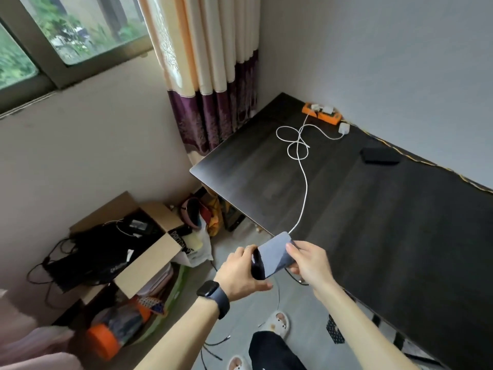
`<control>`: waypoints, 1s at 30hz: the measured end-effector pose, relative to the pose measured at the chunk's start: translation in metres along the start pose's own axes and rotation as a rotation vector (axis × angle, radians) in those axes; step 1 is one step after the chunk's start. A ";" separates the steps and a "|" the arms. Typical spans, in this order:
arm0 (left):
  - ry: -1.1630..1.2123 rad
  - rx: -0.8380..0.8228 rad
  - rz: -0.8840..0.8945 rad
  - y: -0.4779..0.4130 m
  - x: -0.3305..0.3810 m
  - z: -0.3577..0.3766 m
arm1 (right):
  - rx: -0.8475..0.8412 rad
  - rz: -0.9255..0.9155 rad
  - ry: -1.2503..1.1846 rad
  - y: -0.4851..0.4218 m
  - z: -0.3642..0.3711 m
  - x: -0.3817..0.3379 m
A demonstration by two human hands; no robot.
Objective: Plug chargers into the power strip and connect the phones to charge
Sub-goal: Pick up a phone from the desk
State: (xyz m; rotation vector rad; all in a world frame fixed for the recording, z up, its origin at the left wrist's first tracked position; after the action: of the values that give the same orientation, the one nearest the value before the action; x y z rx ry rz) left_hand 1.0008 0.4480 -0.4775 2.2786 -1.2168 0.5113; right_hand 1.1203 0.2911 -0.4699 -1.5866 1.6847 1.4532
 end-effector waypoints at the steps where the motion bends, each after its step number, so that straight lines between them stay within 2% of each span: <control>1: -0.046 0.031 0.011 -0.006 -0.001 -0.004 | 0.001 0.000 0.015 -0.008 0.004 -0.004; 5: -0.097 0.062 -0.004 -0.044 -0.005 -0.021 | -0.019 0.037 0.006 -0.046 0.022 -0.019; 7: -0.020 0.049 -0.040 -0.064 -0.009 -0.025 | -0.034 0.066 -0.026 -0.064 0.030 -0.022; 9: 0.224 0.058 -0.112 -0.081 -0.013 -0.034 | -0.043 0.123 -0.118 -0.081 0.037 -0.024; 10: 0.419 0.063 -0.191 -0.092 -0.020 -0.039 | -0.041 0.164 -0.179 -0.090 0.041 -0.027; 13: 1.052 0.062 -0.519 -0.110 -0.039 -0.040 | -0.058 0.275 -0.374 -0.102 0.057 -0.034; 15: 1.251 0.049 -0.653 -0.130 -0.047 -0.039 | -0.090 0.334 -0.476 -0.112 0.074 -0.038; 17: 1.340 0.063 -0.696 -0.153 -0.054 -0.044 | -0.139 0.360 -0.454 -0.118 0.091 -0.040; 19: 1.357 0.086 -0.694 -0.184 -0.062 -0.054 | -0.183 0.331 -0.246 -0.130 0.104 -0.037; 21: 1.281 0.098 -0.703 -0.218 -0.074 -0.064 | -0.176 0.233 0.066 -0.146 0.108 -0.030; 25: 0.901 0.101 -0.640 -0.304 -0.099 -0.087 | -0.061 0.128 0.515 -0.175 0.098 -0.015; 27: 0.781 0.058 -0.584 -0.347 -0.106 -0.088 | -0.025 0.121 0.678 -0.187 0.094 -0.007; 30: 0.641 -0.018 -0.552 -0.403 -0.119 -0.081 | -0.011 0.214 0.778 -0.207 0.090 0.009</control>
State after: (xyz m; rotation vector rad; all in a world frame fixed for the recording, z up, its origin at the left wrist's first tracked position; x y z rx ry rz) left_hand 1.2704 0.7641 -0.5783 2.0568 -0.2677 0.9011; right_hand 1.2724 0.4035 -0.5933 -2.2092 2.3110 0.9665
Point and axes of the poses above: each hand's wrist, its own y-axis away from the middle knuckle, its own z-axis out of the palm, x = y × z, the point moved 10 cm from there along -y, towards the middle knuckle, and after that the axes turned 11 degrees about x, right-handed, at the moved point
